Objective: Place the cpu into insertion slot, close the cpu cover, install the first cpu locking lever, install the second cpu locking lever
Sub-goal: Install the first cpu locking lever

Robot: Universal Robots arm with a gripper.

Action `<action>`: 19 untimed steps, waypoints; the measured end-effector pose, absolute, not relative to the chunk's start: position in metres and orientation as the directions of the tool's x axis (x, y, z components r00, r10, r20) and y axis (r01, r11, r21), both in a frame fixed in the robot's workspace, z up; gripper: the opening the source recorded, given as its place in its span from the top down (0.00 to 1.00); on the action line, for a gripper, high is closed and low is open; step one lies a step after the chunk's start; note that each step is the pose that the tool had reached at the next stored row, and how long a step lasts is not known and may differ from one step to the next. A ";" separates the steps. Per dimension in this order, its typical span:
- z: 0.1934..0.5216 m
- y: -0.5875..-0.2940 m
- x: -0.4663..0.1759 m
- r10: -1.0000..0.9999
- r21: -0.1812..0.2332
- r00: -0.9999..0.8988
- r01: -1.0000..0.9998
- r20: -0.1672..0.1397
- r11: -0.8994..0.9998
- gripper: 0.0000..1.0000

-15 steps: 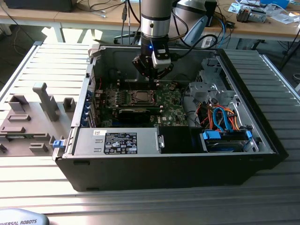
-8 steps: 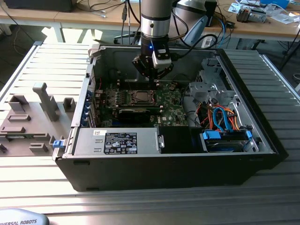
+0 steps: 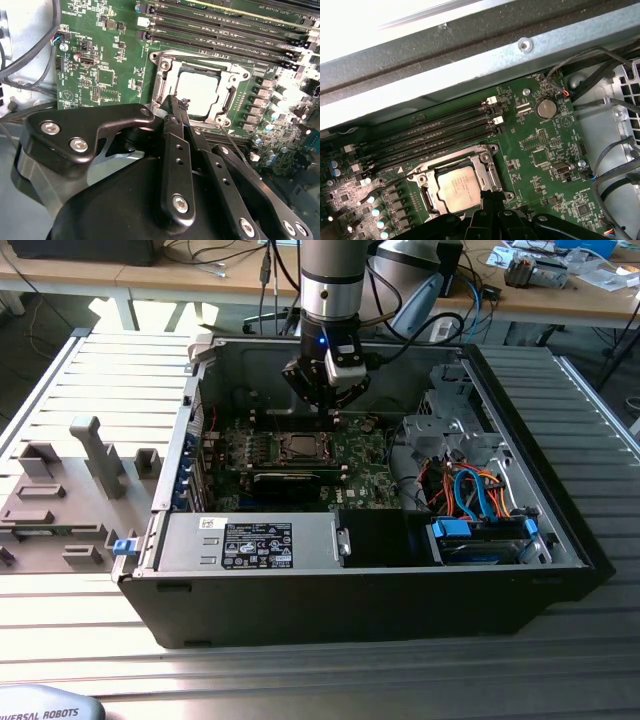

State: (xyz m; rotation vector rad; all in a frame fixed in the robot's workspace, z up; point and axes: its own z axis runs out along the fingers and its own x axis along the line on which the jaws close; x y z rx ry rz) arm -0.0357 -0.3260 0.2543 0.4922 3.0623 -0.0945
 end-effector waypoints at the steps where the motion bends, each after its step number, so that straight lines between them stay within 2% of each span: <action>1: 0.254 -0.326 -0.036 0.310 -0.054 -0.950 0.312 -0.048 0.948 0.89; 19: 0.254 -0.326 -0.036 0.284 -0.054 -0.958 0.286 -0.048 0.957 0.89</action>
